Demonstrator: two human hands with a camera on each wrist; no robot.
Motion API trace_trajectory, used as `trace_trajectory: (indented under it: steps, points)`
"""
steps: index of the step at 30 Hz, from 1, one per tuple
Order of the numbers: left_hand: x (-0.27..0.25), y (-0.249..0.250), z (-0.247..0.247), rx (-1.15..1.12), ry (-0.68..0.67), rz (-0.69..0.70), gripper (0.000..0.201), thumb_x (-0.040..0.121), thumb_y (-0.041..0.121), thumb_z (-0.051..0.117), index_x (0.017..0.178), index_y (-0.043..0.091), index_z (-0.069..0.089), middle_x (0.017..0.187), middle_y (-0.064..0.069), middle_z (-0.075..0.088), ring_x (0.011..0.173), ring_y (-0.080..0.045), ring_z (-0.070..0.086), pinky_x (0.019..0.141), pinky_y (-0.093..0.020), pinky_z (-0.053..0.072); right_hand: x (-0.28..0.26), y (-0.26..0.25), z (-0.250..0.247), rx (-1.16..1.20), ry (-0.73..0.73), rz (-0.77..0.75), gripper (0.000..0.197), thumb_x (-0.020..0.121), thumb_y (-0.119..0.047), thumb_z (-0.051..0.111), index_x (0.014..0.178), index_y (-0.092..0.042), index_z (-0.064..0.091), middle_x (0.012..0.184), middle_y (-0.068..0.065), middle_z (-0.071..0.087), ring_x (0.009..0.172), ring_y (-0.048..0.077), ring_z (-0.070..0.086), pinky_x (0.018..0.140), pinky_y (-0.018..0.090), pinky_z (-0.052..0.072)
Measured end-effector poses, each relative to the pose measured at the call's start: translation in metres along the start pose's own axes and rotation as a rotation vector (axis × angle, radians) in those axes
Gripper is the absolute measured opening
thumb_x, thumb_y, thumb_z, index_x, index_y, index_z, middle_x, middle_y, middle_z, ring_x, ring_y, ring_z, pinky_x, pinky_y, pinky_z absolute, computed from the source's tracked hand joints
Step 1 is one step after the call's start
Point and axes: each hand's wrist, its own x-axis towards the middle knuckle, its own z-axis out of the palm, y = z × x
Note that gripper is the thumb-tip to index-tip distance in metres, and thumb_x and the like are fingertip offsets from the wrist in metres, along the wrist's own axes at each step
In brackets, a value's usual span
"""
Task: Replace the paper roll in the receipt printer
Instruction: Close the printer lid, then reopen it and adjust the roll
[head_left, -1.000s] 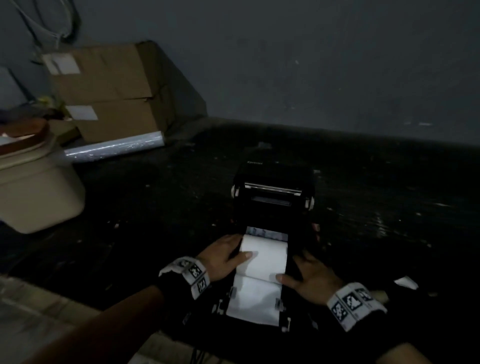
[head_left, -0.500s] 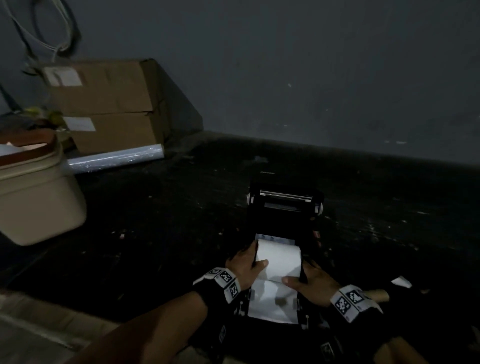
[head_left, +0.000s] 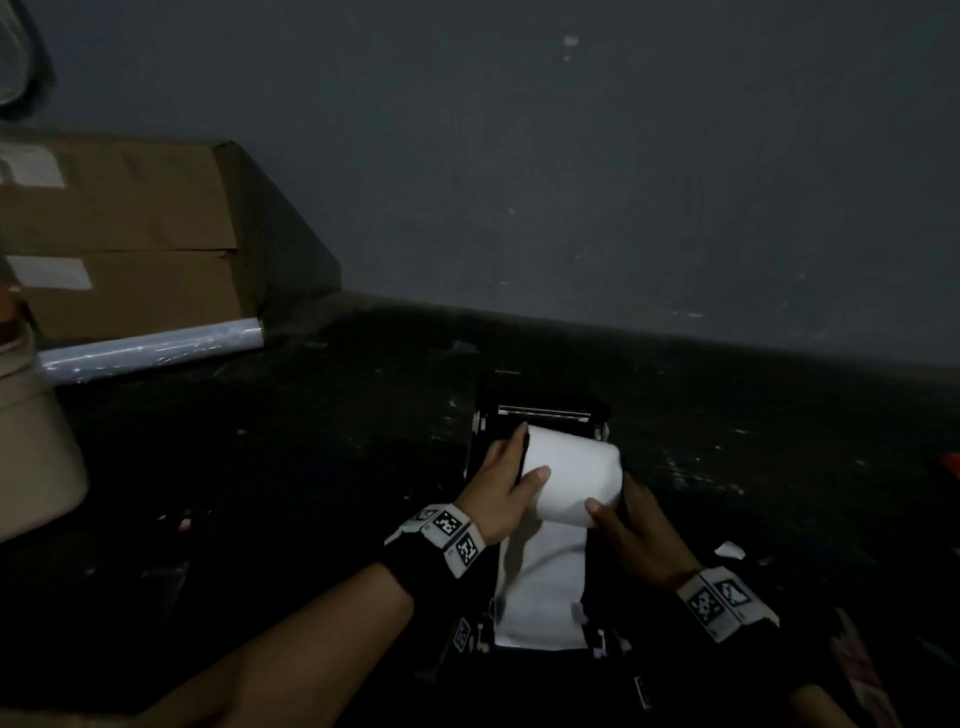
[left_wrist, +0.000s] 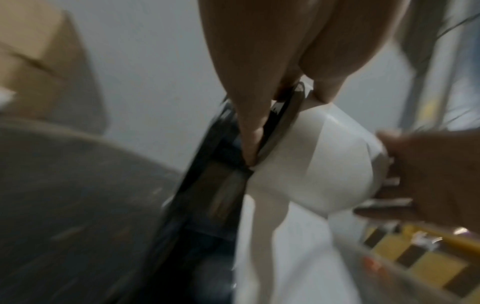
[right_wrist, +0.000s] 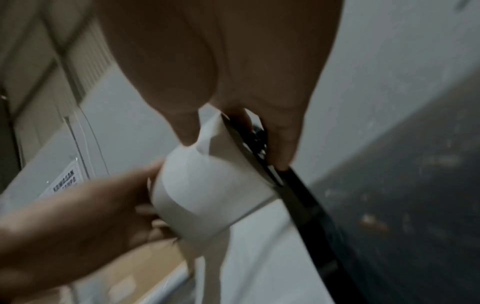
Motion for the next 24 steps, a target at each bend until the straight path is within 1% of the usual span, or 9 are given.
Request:
trace_trajectory:
  steps: [4,6,9,12,14,17,19,21,24]
  points:
    - [0.005,0.035,-0.009,-0.035,-0.024,0.106,0.067,0.095,0.039,0.041,0.150,0.022,0.005,0.158,-0.007,0.015,0.144,-0.020,0.020,0.116,-0.028,0.017,-0.021,-0.043,-0.026,-0.049,0.201,0.003,0.052,0.089,-0.038,0.051,0.137,-0.025,0.036,0.127,-0.004,0.042,0.125,0.019,0.041,0.109,0.036,0.031]
    - [0.006,0.052,-0.008,-0.102,-0.031,0.152,0.067,0.095,0.038,0.041,0.149,0.023,0.004,0.157,-0.006,0.017,0.144,-0.019,0.021,0.119,-0.029,0.018,-0.031,-0.061,-0.047,-0.074,0.261,-0.026,0.048,0.090,-0.029,0.052,0.136,-0.024,0.039,0.119,-0.003,0.043,0.122,0.021,0.042,0.104,0.039,0.038]
    - [0.005,0.083,-0.003,-0.225,-0.086,0.209,0.068,0.095,0.041,0.039,0.149,0.026,0.002,0.156,-0.003,0.022,0.142,-0.016,0.026,0.119,-0.032,0.021,-0.051,-0.078,-0.079,-0.145,0.346,-0.091,0.052,0.086,-0.044,0.051,0.134,-0.030,0.040,0.122,0.003,0.053,0.116,0.022,0.049,0.094,0.048,0.049]
    - [0.006,0.110,0.012,-0.266,-0.167,0.213,0.063,0.097,0.040,0.034,0.149,0.027,0.001,0.156,0.001,0.023,0.143,-0.015,0.024,0.114,-0.023,0.017,-0.072,-0.082,-0.111,-0.224,0.362,-0.068,0.050,0.086,-0.046,0.050,0.133,-0.030,0.041,0.117,0.005,0.057,0.108,0.019,0.056,0.086,0.043,0.053]
    - [0.010,0.117,0.031,-0.263,-0.224,0.180,0.063,0.096,0.044,0.031,0.149,0.027,0.001,0.158,0.001,0.017,0.146,-0.016,0.016,0.119,-0.028,0.009,-0.082,-0.080,-0.129,-0.308,0.363,0.005,0.047,0.086,-0.044,0.051,0.129,-0.025,0.045,0.115,0.001,0.056,0.103,0.017,0.056,0.088,0.038,0.049]
    - [0.013,0.110,0.076,-0.246,-0.304,0.086,0.063,0.096,0.046,0.030,0.149,0.026,0.004,0.159,-0.003,0.015,0.146,-0.018,0.015,0.120,-0.030,0.008,-0.095,-0.059,-0.142,-0.348,0.357,0.198,0.040,0.085,-0.032,0.060,0.123,-0.020,0.053,0.110,0.002,0.059,0.102,0.020,0.056,0.086,0.029,0.041]
    - [0.014,0.102,0.108,-0.224,-0.350,0.034,0.062,0.096,0.046,0.030,0.149,0.023,0.007,0.159,-0.004,0.014,0.143,-0.015,0.023,0.121,-0.031,0.009,-0.104,-0.030,-0.146,-0.284,0.283,0.320,0.034,0.084,-0.037,0.061,0.113,-0.021,0.059,0.105,0.001,0.065,0.097,0.019,0.060,0.085,0.031,0.046]
    - [0.016,0.095,0.139,-0.231,-0.427,-0.038,0.062,0.096,0.046,0.029,0.149,0.022,0.008,0.158,-0.005,0.018,0.132,-0.012,0.039,0.118,-0.033,0.018,-0.112,0.003,-0.149,-0.224,0.220,0.428,0.031,0.081,-0.045,0.060,0.102,-0.022,0.064,0.097,0.002,0.068,0.091,0.019,0.063,0.084,0.037,0.051]
    - [0.023,0.090,0.178,-0.262,-0.524,-0.154,0.060,0.096,0.046,0.029,0.149,0.024,0.011,0.158,-0.002,0.015,0.144,-0.023,0.020,0.118,-0.042,0.020,-0.117,0.050,-0.151,-0.162,0.190,0.561,0.033,0.080,-0.049,0.061,0.098,-0.021,0.064,0.099,0.003,0.067,0.094,0.021,0.063,0.087,0.040,0.050]
